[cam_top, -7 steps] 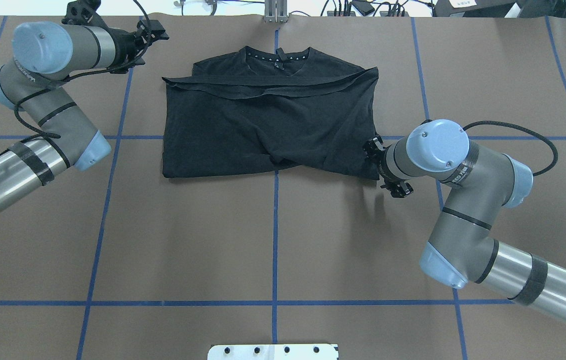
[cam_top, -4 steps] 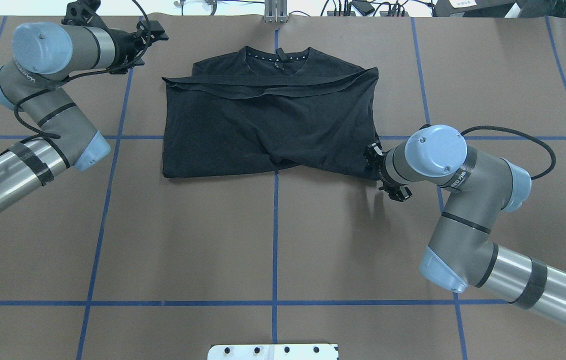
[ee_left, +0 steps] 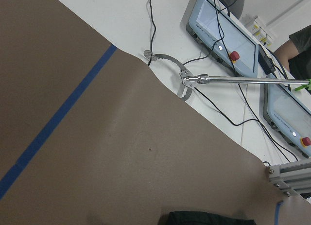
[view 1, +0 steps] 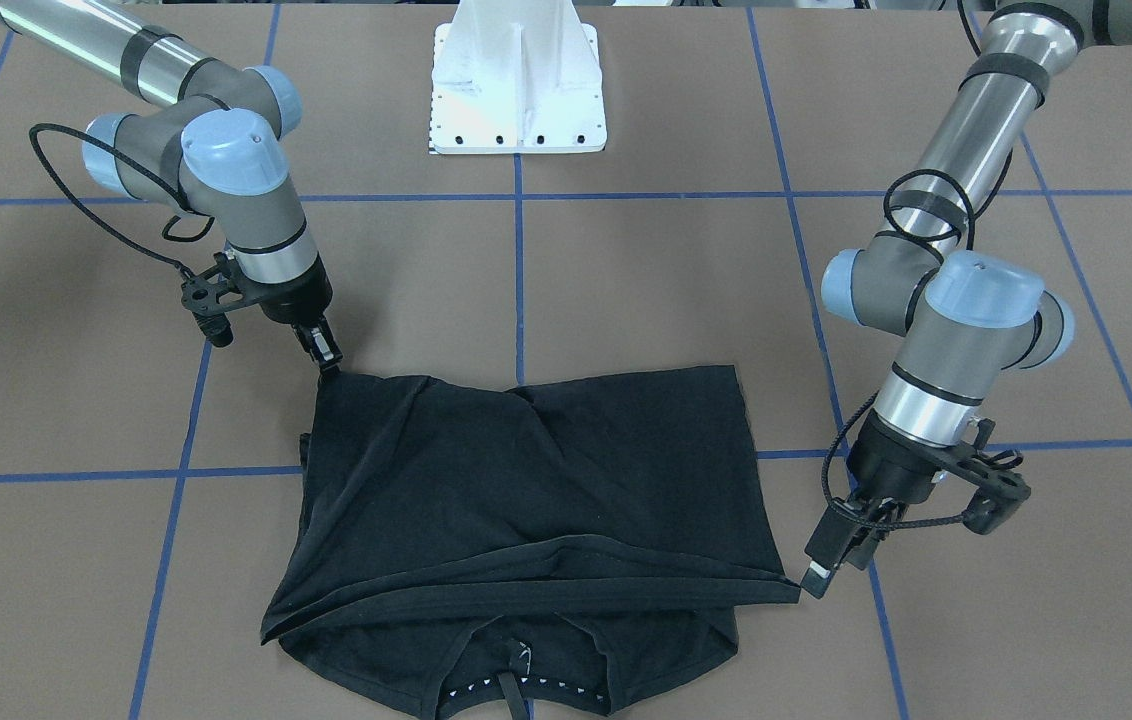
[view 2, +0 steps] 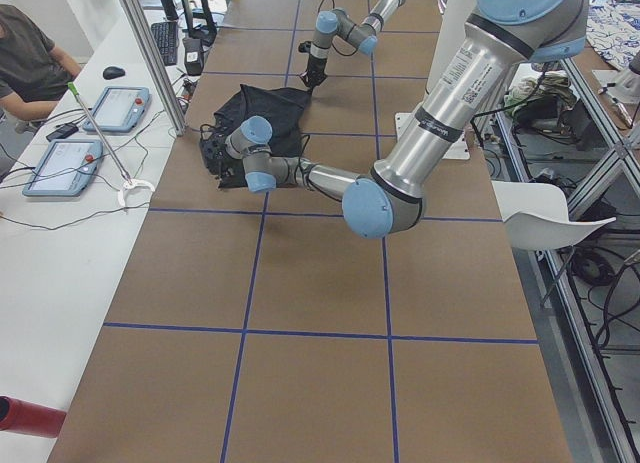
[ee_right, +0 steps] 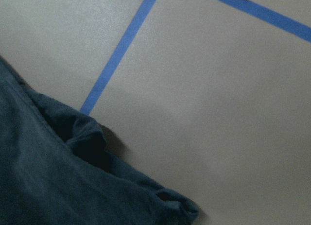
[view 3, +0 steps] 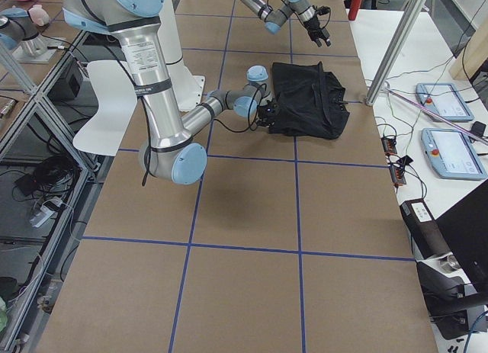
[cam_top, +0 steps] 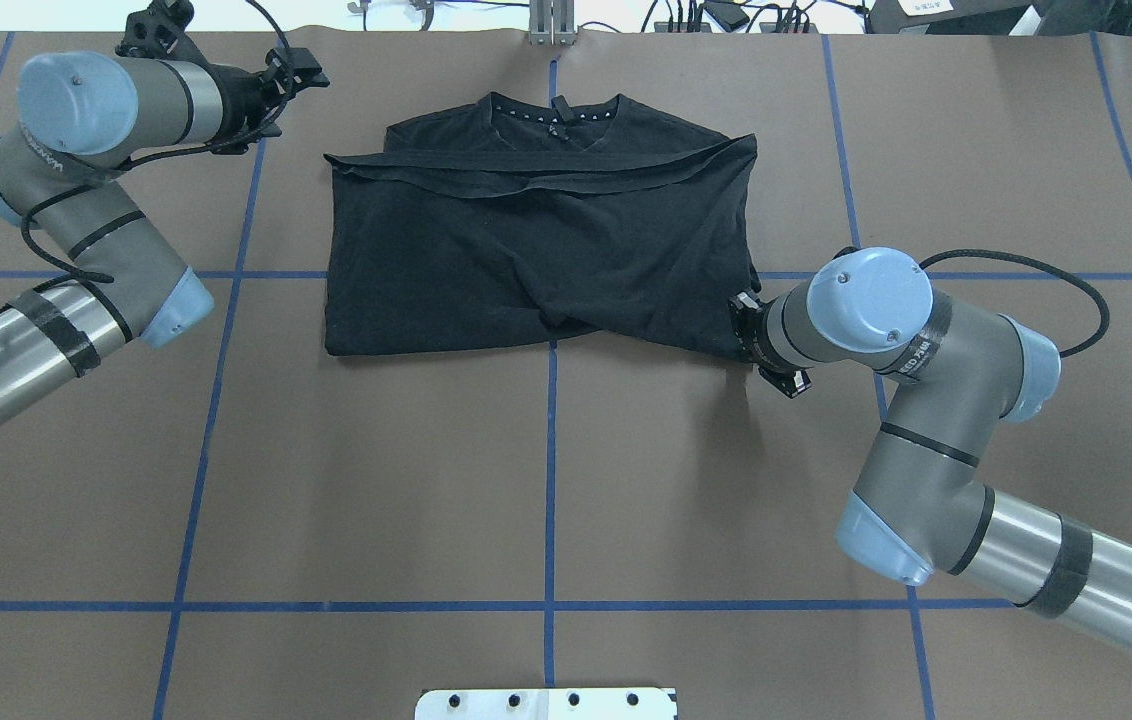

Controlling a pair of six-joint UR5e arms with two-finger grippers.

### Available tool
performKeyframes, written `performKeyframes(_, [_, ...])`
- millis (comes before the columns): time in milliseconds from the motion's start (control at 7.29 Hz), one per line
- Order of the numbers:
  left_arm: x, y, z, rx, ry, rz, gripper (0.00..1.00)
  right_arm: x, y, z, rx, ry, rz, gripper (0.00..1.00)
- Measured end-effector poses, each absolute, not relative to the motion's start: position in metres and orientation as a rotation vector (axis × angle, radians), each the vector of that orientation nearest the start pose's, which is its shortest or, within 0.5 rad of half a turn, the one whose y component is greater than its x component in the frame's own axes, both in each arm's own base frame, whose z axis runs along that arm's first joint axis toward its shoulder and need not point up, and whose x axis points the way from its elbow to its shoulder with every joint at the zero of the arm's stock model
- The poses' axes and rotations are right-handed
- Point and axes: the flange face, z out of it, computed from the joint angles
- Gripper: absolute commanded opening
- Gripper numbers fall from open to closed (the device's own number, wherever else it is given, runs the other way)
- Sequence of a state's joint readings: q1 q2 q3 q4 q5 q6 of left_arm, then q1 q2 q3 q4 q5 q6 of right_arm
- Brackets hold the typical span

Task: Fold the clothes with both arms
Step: 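Move the right gripper to the folded shirt's side edge nearest it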

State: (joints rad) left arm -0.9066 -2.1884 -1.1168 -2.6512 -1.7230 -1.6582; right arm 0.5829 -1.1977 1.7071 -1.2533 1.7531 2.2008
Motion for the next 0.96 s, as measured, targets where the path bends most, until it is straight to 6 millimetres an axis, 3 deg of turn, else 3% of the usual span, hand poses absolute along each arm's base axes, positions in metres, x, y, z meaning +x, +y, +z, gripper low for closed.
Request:
performKeyframes(274, [0.374,-0.669,0.38,0.385,1.23,-0.762,0.99,-0.446,-0.432,0.35,-0.235,-0.888,1.039,0.0])
performKeyframes(411, [0.373,-0.668,0.377,0.387,1.236,-0.76,0.99,-0.419,-0.412,0.354,-0.25,-0.894,1.036,0.1])
performKeyframes(549, [0.373,-0.667,0.375,0.388,1.239,-0.758,0.99,-0.404,-0.4,0.359,-0.252,-0.892,1.042,0.54])
performKeyframes(823, [0.372,-0.667,0.374,0.388,1.242,-0.758,0.99,-0.419,-0.416,0.352,-0.212,-0.905,1.069,0.75])
performKeyframes(960, [0.372,-0.667,0.373,0.388,1.242,-0.759,0.99,-0.43,-0.43,0.347,-0.178,-0.913,1.087,0.98])
